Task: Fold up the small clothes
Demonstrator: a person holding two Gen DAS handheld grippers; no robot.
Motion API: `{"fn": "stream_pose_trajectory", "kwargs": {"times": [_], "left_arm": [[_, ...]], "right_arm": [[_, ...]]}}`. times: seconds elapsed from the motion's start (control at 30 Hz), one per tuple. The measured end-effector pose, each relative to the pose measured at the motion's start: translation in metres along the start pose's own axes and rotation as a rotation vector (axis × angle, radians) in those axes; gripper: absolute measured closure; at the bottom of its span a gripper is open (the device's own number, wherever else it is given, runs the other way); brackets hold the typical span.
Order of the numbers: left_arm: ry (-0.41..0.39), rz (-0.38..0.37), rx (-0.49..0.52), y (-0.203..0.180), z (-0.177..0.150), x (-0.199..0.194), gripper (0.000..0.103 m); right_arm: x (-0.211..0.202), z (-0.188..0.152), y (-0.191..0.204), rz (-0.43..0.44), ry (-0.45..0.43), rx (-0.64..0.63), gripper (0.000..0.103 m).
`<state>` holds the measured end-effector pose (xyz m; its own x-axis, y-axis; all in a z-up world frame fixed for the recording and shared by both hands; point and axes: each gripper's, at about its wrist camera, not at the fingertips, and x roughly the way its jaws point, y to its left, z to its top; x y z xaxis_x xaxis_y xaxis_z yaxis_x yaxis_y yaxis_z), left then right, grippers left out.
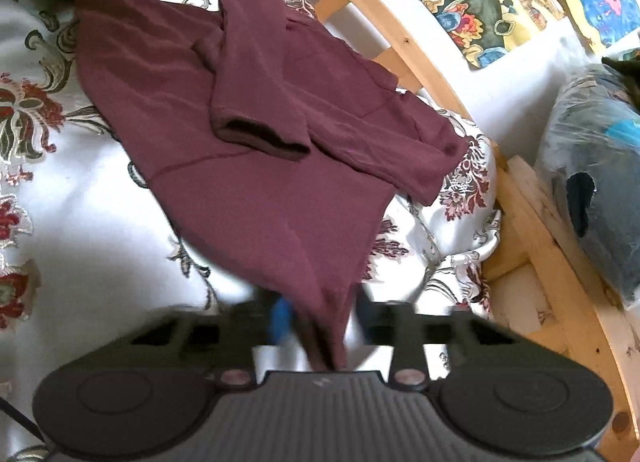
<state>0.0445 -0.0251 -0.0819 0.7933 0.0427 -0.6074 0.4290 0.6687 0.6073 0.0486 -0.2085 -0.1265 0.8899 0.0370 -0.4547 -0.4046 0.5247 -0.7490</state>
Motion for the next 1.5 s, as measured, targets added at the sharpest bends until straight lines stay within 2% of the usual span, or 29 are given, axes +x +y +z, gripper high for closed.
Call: {"fn": "stream_pose_trajectory", "kwargs": {"times": [0.13, 0.23, 0.37, 0.5, 0.6, 0.73, 0.83, 0.97, 1.1, 1.33, 1.5], "left_arm": [[-0.033, 0.000, -0.065, 0.012, 0.001, -0.011, 0.098], [-0.060, -0.017, -0.166, 0.027, 0.005, -0.024, 0.098], [-0.133, -0.062, -0.254, 0.050, 0.006, -0.055, 0.099], [-0.154, -0.153, -0.320, 0.083, 0.004, -0.079, 0.099], [-0.166, -0.190, -0.336, 0.112, 0.007, -0.101, 0.099], [-0.120, -0.235, -0.355, 0.157, 0.024, -0.124, 0.099], [-0.045, -0.252, -0.362, 0.188, 0.046, -0.126, 0.099], [0.016, -0.256, -0.360, 0.220, 0.081, -0.101, 0.099], [0.010, -0.220, -0.408, 0.245, 0.106, -0.048, 0.099], [0.100, -0.178, -0.495, 0.285, 0.107, 0.075, 0.098], [0.173, -0.205, -0.577, 0.306, 0.101, 0.139, 0.098]], "right_arm": [[-0.004, 0.008, -0.010, 0.014, 0.007, 0.104, 0.096], [-0.021, 0.018, -0.020, 0.019, -0.005, 0.157, 0.096], [-0.051, 0.031, -0.029, 0.029, -0.011, 0.166, 0.096], [-0.088, 0.046, -0.047, 0.058, 0.007, 0.157, 0.097], [-0.120, 0.066, -0.063, 0.076, 0.010, 0.122, 0.097], [-0.142, 0.100, -0.092, 0.129, 0.034, 0.051, 0.097], [-0.132, 0.131, -0.120, 0.173, 0.091, -0.012, 0.097], [-0.094, 0.171, -0.155, 0.178, 0.141, -0.009, 0.097], [-0.038, 0.190, -0.182, 0.178, 0.121, 0.101, 0.097], [0.083, 0.182, -0.208, 0.216, 0.112, 0.287, 0.096], [0.142, 0.172, -0.209, 0.262, 0.113, 0.374, 0.096]]}}
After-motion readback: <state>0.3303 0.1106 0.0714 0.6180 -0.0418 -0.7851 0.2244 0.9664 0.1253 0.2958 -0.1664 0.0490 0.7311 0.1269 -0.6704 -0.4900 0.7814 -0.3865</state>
